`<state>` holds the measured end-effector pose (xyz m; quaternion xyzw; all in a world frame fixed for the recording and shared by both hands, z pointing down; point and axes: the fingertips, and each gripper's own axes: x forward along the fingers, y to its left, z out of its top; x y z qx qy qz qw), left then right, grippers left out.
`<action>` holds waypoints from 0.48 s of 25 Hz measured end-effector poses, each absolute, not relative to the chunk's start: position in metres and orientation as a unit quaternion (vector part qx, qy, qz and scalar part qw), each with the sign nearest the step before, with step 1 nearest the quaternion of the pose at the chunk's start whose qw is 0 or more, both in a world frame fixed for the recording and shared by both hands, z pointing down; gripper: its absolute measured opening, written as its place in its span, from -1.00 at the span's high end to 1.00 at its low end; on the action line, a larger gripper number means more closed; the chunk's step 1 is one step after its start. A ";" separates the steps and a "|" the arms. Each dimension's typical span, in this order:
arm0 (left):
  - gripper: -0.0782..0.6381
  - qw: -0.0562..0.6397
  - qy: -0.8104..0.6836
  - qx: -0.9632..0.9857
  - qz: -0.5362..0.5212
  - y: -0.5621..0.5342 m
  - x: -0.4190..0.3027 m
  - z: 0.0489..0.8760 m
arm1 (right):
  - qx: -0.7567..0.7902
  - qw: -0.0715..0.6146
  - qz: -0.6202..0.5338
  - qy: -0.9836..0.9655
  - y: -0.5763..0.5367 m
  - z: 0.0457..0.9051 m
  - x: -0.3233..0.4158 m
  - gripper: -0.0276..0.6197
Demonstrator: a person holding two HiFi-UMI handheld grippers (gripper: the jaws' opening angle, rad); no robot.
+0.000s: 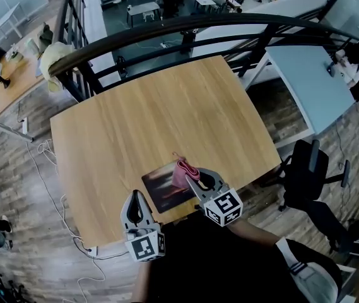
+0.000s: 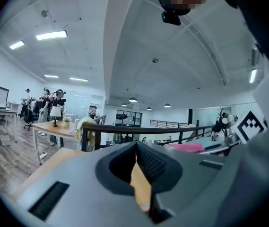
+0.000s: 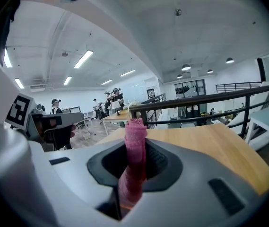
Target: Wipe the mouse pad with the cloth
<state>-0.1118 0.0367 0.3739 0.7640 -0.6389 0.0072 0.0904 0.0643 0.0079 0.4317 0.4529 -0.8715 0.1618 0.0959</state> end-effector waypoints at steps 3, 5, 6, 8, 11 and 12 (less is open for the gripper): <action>0.72 0.093 -0.635 0.767 0.008 0.036 -0.107 0.376 | 0.450 0.096 0.162 -0.873 0.010 0.433 0.062 0.69; 0.72 0.097 -0.634 0.767 0.013 0.035 -0.105 0.377 | 0.449 0.094 0.160 -0.874 0.010 0.432 0.062 0.69; 0.72 0.099 -0.634 0.767 0.015 0.034 -0.105 0.378 | 0.449 0.094 0.160 -0.874 0.009 0.432 0.062 0.69; 0.72 0.094 -0.630 0.771 0.010 0.034 -0.103 0.382 | 0.449 0.093 0.160 -0.874 0.009 0.432 0.062 0.69; 0.72 0.092 -0.626 0.774 0.004 0.035 -0.099 0.385 | 0.448 0.091 0.160 -0.875 0.010 0.432 0.063 0.69; 0.72 0.093 -0.626 0.774 0.005 0.035 -0.099 0.385 | 0.447 0.091 0.160 -0.875 0.011 0.432 0.062 0.69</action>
